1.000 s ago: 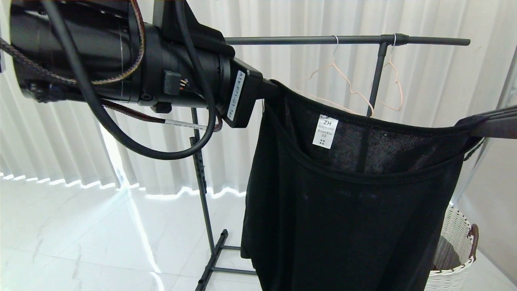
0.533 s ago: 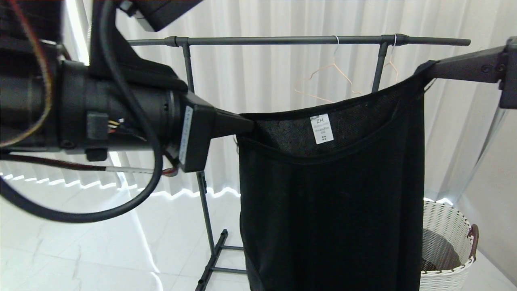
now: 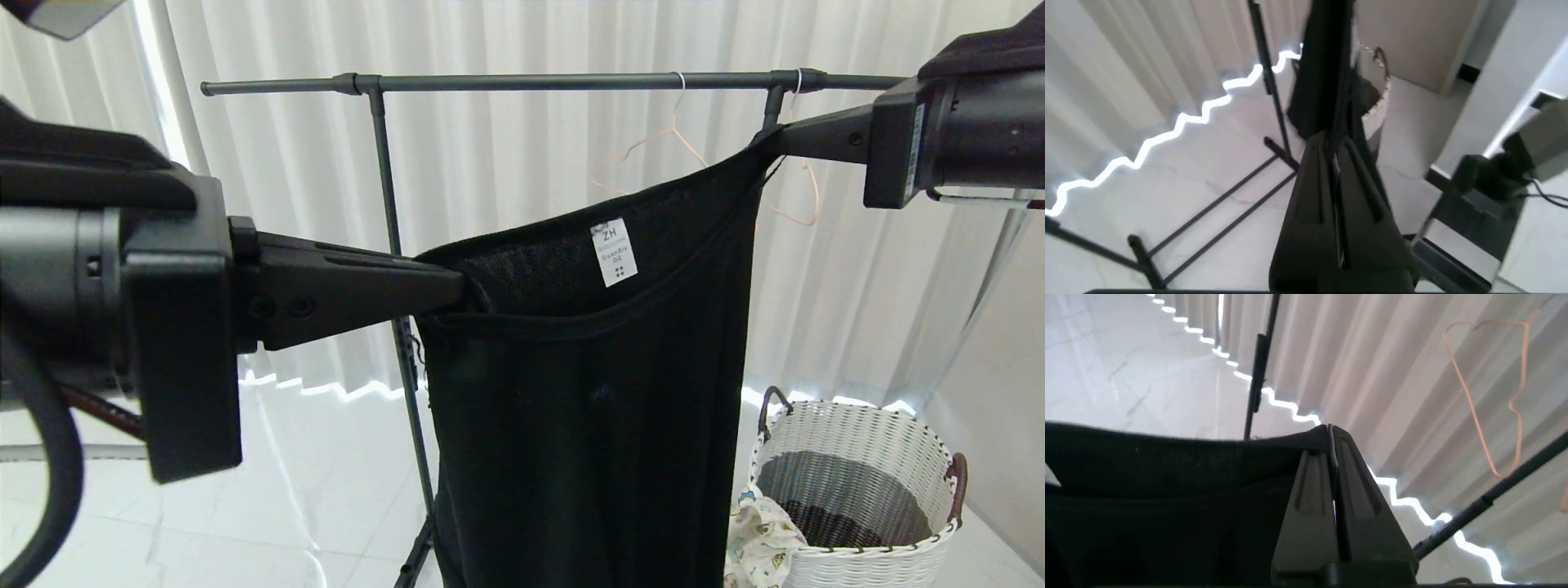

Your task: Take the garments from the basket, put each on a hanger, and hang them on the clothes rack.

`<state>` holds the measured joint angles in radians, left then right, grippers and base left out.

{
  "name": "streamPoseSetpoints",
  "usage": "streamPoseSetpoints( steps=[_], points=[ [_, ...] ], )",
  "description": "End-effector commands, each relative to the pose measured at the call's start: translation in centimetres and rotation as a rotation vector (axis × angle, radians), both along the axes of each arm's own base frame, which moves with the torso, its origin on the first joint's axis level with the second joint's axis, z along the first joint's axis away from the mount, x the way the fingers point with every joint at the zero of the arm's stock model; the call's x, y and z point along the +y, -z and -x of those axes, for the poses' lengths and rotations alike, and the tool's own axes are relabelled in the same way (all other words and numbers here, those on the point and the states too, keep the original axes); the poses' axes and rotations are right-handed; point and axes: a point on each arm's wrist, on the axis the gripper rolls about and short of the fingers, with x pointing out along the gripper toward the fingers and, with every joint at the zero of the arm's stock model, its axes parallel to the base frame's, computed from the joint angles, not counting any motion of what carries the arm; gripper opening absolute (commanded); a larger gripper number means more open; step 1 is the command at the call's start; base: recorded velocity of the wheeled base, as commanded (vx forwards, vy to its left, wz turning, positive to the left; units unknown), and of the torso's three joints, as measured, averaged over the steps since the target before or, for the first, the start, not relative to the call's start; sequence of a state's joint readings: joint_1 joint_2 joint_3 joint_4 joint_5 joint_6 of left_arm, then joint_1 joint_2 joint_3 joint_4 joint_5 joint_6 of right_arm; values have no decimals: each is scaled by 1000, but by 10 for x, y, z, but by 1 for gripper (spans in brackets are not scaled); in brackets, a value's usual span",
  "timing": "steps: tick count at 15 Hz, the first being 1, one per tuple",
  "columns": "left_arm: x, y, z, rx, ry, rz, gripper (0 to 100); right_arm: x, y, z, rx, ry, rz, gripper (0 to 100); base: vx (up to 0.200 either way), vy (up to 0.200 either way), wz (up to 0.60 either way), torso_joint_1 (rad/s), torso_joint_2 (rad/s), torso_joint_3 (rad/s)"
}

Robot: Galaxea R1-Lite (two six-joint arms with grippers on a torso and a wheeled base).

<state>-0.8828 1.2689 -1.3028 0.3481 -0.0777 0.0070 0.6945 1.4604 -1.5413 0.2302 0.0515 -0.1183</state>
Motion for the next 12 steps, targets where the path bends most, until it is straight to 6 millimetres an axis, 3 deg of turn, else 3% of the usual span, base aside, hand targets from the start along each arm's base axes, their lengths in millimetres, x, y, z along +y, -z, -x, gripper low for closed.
streamPoseSetpoints(
  steps=[1,5,7,12],
  points=[
    [-6,1,4,4,40,-7,0,4,2,-1,7,-10,5,0,0,0,0,0,0,0],
    [-8,2,3,-1,39,-16,0,-1,1,3,6,2,6,0,0,0,0,0,0,0],
    [-11,4,-4,-26,-23,-50,0,-17,-2,13,15,29,16,0,0,0,0,0,0,0],
    [-33,-7,-25,-62,-62,-58,0,-52,0,58,57,18,50,0,0,0,0,0,0,0]
  ],
)
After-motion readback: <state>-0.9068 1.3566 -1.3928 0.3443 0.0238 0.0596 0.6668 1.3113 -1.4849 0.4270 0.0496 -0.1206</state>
